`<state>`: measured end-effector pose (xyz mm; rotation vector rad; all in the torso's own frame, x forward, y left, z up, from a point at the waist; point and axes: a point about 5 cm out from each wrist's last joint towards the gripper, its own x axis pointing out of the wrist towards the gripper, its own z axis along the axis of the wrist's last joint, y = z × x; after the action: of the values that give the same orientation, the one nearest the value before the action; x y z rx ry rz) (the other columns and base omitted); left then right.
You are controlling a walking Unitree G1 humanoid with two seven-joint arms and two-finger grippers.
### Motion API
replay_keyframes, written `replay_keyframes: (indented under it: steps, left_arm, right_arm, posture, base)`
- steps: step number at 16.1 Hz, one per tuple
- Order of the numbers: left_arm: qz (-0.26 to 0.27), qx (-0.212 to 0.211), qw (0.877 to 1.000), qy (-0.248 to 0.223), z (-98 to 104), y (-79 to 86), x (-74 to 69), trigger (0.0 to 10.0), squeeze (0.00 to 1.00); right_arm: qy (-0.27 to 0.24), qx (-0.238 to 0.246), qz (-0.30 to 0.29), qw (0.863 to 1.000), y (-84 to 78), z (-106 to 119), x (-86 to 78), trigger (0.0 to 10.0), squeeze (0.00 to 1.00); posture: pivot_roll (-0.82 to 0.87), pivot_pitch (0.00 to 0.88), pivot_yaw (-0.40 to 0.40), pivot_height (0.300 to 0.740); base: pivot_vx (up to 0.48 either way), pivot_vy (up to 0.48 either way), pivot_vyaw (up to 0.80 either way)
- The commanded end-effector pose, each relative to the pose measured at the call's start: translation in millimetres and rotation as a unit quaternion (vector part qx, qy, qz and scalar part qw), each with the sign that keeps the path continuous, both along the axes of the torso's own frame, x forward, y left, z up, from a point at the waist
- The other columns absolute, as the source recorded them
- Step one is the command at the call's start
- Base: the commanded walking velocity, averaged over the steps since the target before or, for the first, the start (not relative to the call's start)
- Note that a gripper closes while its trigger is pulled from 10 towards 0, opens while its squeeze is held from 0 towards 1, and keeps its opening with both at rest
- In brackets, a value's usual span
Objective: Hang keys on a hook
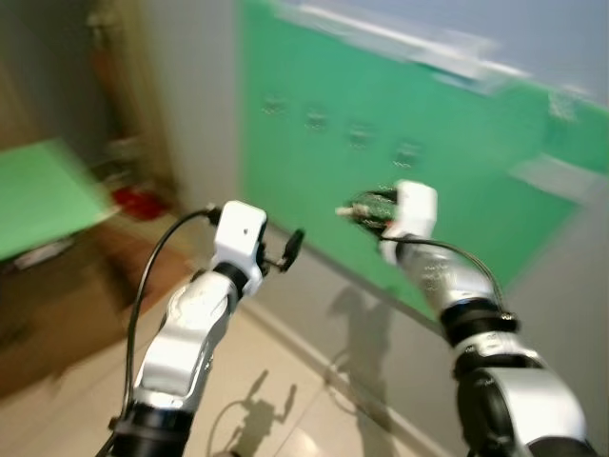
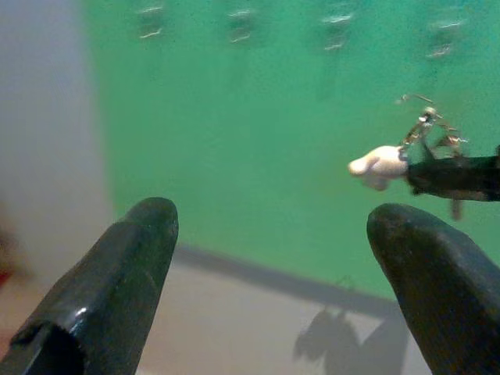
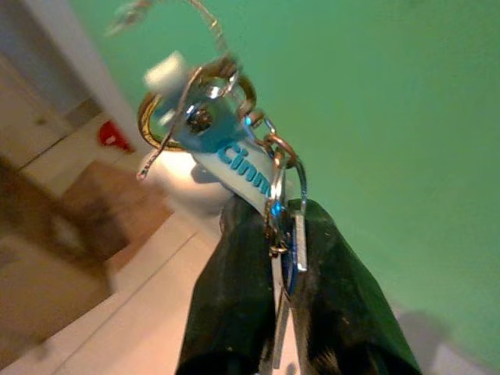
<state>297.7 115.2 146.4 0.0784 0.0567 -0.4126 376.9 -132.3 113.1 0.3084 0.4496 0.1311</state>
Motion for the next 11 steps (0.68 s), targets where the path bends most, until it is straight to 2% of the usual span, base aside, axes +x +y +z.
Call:
replay_keyframes:
  steps: [1,3,8,9,10,11]
  left_arm:
    - [0.003,0.002,1.0,0.014,-4.5,-0.8,-0.9,10.0,0.0]
    - [0.0,0.002,1.0,0.019,-5.2,-2.3,-1.9,10.0,0.0]
    - [0.0,0.004,1.0,0.023,-6.6,-2.9,-2.8,10.0,0.0]
    - [0.004,0.007,1.0,0.023,-7.8,-1.3,-2.8,10.0,0.0]
    - [0.007,0.007,1.0,0.024,-9.7,0.3,-2.8,10.0,0.0]
    - [0.006,0.002,1.0,0.027,-10.8,0.3,-3.1,10.0,0.0]
  right_arm:
    - [0.036,0.021,-0.023,0.999,0.4,-8.5,-2.7,0.0,0.0]
    - [0.077,0.006,-0.043,0.996,-8.2,-28.6,-12.5,0.0,0.0]
    - [0.106,-0.02,-0.022,0.994,-3.4,-43.0,-22.8,0.0,0.0]
    - [0.097,-0.043,-0.012,0.994,-4.5,-43.0,-22.5,0.0,0.0]
    - [0.061,-0.087,0.007,0.994,-4.2,-37.9,-20.4,0.0,0.0]
    - [0.034,-0.111,0.021,0.993,-2.2,-33.4,-19.0,0.0,0.0]
  posture:
    - [0.04,0.0,-0.081,0.74]
    - [0.05,0.002,-0.081,0.74]
    - [0.04,0.004,-0.084,0.74]
    - [0.04,0.004,-0.083,0.74]
    - [0.04,0.004,-0.084,0.74]
    - [0.05,0.004,-0.083,0.74]
  base:
    - [0.0,0.0,0.0]
    - [0.0,0.0,0.0]
    - [0.0,0.0,0.0]
    - [0.0,0.0,0.0]
    - [0.0,0.0,0.0]
    - [0.0,0.0,0.0]
